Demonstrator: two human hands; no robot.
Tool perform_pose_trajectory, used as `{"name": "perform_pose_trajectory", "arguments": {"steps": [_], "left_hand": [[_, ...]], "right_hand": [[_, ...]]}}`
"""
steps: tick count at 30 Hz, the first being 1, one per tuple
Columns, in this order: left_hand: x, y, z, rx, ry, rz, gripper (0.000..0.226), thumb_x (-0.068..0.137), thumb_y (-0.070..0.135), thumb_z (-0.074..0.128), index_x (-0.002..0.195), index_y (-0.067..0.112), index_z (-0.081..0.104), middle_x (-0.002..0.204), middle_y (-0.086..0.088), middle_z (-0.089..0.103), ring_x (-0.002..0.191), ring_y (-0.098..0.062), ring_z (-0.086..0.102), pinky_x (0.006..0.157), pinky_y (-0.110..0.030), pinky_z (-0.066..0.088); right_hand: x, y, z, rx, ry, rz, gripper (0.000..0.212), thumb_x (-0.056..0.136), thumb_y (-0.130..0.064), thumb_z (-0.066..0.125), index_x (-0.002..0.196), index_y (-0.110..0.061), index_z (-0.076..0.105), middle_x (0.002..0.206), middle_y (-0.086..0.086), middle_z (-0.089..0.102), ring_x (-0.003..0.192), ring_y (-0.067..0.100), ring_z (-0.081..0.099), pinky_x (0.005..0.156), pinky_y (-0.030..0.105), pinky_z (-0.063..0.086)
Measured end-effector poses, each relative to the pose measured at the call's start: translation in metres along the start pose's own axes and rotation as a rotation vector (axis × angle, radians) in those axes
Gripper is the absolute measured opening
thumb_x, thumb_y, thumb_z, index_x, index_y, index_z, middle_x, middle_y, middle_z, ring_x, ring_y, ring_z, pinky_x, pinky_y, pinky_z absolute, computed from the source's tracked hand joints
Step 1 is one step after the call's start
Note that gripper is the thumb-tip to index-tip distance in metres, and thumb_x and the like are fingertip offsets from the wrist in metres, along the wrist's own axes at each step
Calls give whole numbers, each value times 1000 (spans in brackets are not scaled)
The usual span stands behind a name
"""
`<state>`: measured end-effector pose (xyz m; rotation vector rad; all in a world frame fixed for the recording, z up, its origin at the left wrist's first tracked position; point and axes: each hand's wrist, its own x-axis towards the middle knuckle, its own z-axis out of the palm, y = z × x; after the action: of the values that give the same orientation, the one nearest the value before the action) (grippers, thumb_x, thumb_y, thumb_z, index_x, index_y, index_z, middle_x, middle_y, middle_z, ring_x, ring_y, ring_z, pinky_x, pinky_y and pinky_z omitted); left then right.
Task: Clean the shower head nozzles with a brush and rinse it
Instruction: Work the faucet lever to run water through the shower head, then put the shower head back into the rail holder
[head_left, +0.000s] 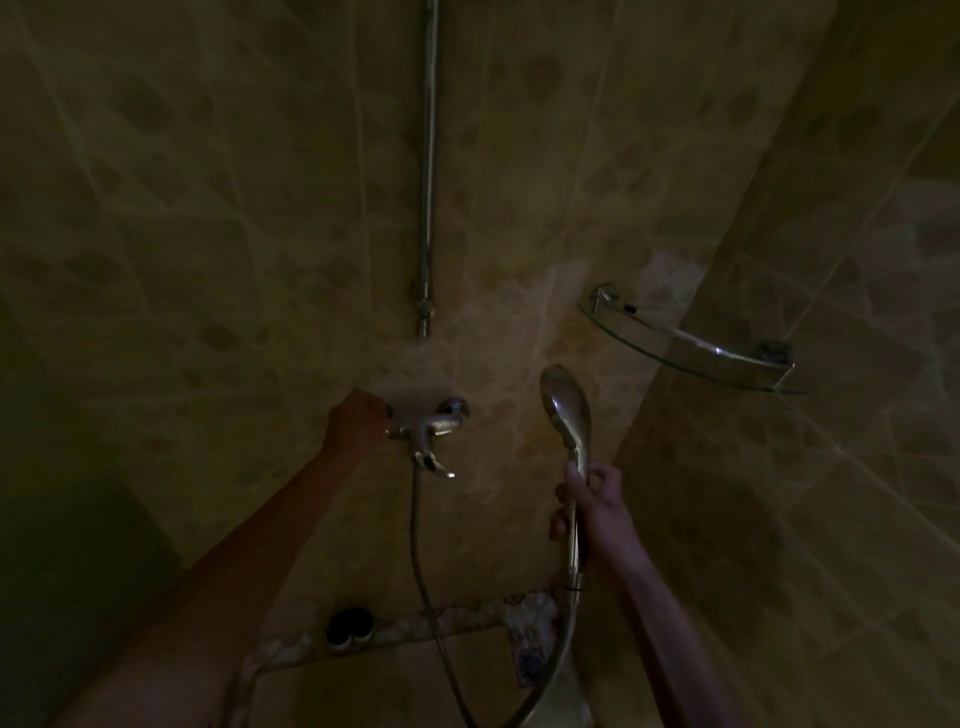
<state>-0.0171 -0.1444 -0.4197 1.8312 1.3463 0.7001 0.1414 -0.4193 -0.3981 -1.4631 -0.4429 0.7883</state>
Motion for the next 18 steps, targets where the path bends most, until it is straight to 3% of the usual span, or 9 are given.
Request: {"name": "perform_pose_trajectory", "arguments": {"steps": [4,7,10,15,18], "left_hand": [[2,34,-38,-58,178,145,19,94,14,53,103,-1,62,106,-26,66,99,-35,63,78,-35,46],[9,66,-65,-71,257,289,19,94,15,52,101,1,63,104,-22,67,96,-32,62,79,-31,44],[22,99,-93,-61,330,419,21,93,11,54,106,-2,64,108,-24,63,100,-34,60,84,-33,44],[41,165,-139,-36,515,596,20,93,10,54,106,-3,61,110,-22,58,98,-33,59,81,-23,37],[50,213,-165,32,644,726,18,94,8,51,103,-4,61,112,-22,57,99,-35,57,85,-32,42]], "right_hand": [[11,-32,12,-101,7,-131,32,91,-32,62,104,-7,47,70,11,65,54,19,63,50,30,52],[17,-58,24,-178,9,-246,27,94,-38,56,99,-11,56,74,5,72,65,11,67,60,24,49],[23,-88,37,-178,31,-358,29,96,-39,51,95,-12,62,76,5,70,68,8,62,62,23,46],[36,-149,57,-89,-40,-427,33,100,-33,45,98,-6,63,74,7,60,68,17,54,63,30,43],[52,-189,68,-80,-45,-490,36,102,-32,40,97,-6,65,77,6,61,69,17,55,66,34,45]]}}
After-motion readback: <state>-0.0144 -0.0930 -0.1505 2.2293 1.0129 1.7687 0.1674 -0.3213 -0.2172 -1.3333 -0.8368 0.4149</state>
